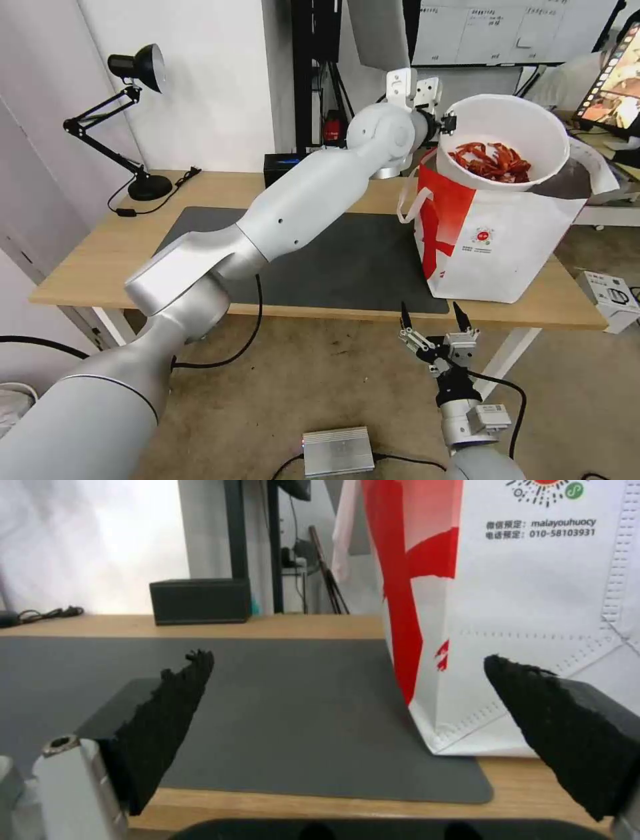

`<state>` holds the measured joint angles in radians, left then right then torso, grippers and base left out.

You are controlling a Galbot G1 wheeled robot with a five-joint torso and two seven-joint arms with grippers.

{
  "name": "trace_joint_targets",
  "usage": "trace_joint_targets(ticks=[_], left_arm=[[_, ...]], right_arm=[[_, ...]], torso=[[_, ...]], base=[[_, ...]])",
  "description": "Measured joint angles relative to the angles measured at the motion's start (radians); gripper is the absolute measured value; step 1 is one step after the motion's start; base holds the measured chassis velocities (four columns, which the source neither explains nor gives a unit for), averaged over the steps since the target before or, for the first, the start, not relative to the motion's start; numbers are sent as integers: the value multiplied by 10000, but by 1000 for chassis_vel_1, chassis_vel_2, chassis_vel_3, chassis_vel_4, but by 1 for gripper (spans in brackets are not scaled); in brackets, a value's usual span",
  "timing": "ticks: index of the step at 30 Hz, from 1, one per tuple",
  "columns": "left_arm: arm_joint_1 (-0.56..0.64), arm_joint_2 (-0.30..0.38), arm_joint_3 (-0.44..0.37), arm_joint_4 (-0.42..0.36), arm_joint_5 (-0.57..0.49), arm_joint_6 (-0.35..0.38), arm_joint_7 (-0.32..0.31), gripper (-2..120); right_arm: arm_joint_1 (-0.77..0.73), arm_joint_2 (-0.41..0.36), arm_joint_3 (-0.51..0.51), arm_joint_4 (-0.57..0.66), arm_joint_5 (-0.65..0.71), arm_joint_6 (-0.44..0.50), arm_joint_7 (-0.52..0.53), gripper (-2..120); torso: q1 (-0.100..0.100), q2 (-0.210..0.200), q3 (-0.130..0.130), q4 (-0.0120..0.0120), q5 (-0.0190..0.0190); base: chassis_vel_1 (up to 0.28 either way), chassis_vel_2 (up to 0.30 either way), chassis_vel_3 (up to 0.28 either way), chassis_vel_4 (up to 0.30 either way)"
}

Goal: Pick up the trash from the table and place it into the takeout bag.

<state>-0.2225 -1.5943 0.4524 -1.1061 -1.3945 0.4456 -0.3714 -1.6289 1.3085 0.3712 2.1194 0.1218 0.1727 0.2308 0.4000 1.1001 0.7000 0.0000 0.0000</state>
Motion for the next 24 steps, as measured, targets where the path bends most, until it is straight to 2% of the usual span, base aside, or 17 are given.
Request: trace_joint_targets(ticks=[3, 4, 7, 8, 11, 13, 15, 16, 20, 21, 24], left_arm=[[15, 2, 35, -9, 12, 13, 1, 13], [15, 2, 35, -9, 12, 13, 1, 13], [52, 5, 68, -33, 17, 63, 19, 29], [52, 5, 68, -33, 17, 63, 19, 29], [110, 7, 96, -74, 24, 79, 29, 42], [113, 7, 97, -78, 26, 80, 31, 43], [156, 11, 100, -121, 34, 82, 51, 57], [156, 11, 100, -121, 34, 82, 51, 57], [244, 13, 91, -184, 81, 82, 73, 74], [244, 13, 91, -184, 81, 82, 73, 74], [373, 33, 27, -244, 332, -103, 293, 89]], right_arm=[[0, 0, 0, 0, 0, 0, 0, 100], [0, 0, 0, 0, 0, 0, 0, 100], [0, 0, 0, 0, 0, 0, 0, 100], [0, 0, 0, 0, 0, 0, 0, 100], [0, -1, 0, 0, 0, 0, 0, 100], [0, 0, 0, 0, 0, 0, 0, 100], [0, 0, 0, 1, 0, 0, 0, 100], [0, 0, 0, 1, 0, 0, 0, 100], [0, 0, 0, 0, 0, 0, 0, 100], [0, 0, 0, 0, 0, 0, 0, 100], [0, 0, 0, 0, 0, 0, 0, 100]], torso=[[0, 0, 0, 0, 0], [0, 0, 0, 0, 0], [0, 0, 0, 1, 0], [0, 0, 0, 1, 0], [0, 0, 0, 0, 0], [0, 0, 0, 0, 0], [0, 0, 0, 0, 0], [0, 0, 0, 0, 0], [0, 0, 0, 0, 0], [0, 0, 0, 0, 0], [0, 0, 0, 0, 0]], base=[[0, 0, 0, 0], [0, 0, 0, 0], [0, 0, 0, 0], [0, 0, 0, 0], [0, 0, 0, 0], [0, 0, 0, 0], [0, 0, 0, 0], [0, 0, 0, 0], [0, 0, 0, 0], [0, 0, 0, 0], [0, 0, 0, 0]])
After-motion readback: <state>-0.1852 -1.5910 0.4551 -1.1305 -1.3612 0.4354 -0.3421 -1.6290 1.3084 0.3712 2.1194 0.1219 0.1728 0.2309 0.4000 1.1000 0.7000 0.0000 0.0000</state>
